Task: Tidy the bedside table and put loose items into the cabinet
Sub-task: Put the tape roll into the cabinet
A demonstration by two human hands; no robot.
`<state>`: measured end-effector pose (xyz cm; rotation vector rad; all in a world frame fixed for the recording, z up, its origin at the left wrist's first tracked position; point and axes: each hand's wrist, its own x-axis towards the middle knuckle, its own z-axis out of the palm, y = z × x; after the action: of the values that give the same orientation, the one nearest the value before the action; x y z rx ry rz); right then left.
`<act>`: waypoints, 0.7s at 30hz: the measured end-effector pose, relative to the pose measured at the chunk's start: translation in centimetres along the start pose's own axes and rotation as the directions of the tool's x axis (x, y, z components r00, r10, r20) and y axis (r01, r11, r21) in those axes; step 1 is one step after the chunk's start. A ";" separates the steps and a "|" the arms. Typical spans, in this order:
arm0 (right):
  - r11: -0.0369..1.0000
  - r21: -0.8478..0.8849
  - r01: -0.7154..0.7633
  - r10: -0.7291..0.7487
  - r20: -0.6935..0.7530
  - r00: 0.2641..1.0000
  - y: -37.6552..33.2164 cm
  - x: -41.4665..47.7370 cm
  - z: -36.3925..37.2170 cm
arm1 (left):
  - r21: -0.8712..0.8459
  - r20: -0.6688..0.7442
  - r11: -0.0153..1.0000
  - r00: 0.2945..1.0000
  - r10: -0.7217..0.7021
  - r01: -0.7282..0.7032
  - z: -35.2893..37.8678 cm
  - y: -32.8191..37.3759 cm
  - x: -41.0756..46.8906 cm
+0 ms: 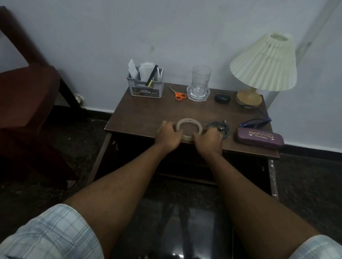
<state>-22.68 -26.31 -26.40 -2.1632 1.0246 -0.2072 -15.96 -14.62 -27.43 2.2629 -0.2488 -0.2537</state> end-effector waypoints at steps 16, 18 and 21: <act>0.819 0.572 -0.046 0.024 0.045 0.999 1.3 -6.8 0.6 | -0.620 0.001 0.733 0.935 -0.355 0.279 -3.2 -2.6 -6.6; 0.811 0.582 -0.060 0.024 0.068 0.997 1.7 -7.9 1.2 | -0.659 0.040 0.682 0.920 -0.389 0.317 -3.6 -3.5 -8.0; 0.771 0.628 -0.106 0.028 0.133 0.991 2.2 -9.2 2.5 | -0.695 0.072 0.624 0.898 -0.434 0.358 -3.8 -5.3 -9.4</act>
<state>-29.14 -19.23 -28.32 -1.4953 0.8083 -0.3359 -23.48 -6.00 -28.10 1.5258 0.3752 -0.3859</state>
